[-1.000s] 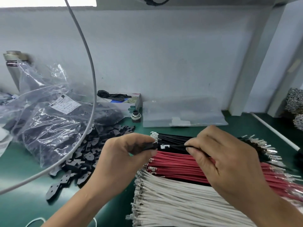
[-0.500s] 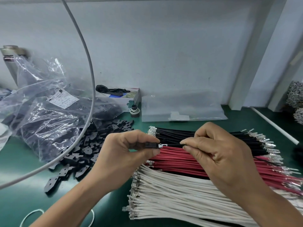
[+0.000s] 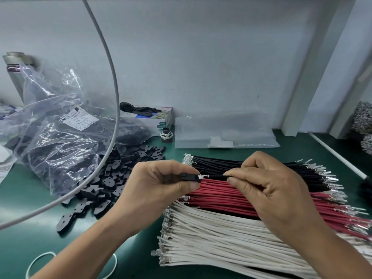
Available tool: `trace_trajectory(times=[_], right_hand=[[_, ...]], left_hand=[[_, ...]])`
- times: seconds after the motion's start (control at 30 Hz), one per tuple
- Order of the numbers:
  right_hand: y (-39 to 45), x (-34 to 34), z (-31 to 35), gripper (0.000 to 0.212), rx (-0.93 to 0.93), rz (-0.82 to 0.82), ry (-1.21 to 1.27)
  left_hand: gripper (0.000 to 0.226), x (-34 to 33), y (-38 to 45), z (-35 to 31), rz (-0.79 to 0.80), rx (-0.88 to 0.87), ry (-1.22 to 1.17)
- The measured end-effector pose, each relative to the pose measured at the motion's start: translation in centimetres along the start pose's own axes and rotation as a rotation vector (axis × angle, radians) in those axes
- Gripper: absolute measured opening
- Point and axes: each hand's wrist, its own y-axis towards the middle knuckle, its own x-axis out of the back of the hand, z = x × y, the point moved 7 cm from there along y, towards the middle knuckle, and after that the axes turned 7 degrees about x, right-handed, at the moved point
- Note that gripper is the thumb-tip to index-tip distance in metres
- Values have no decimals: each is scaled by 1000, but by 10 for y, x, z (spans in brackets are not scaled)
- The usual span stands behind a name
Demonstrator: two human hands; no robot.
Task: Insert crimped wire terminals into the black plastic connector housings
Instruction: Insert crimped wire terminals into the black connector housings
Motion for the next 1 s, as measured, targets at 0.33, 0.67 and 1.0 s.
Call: trace_trajectory(times=[0.33,0.67,1.0], right_hand=[[1,-6,13,23,49,45,-34],[-2,-20,16,15,32,118,-69],[-1,-22,16,18,25,70,25]], left_hand=[[20,3,0,0,-32,-71,162],[22,1,-2,-9,-71,-153,468],[23,-2,-4,-10,-76,-153,468]])
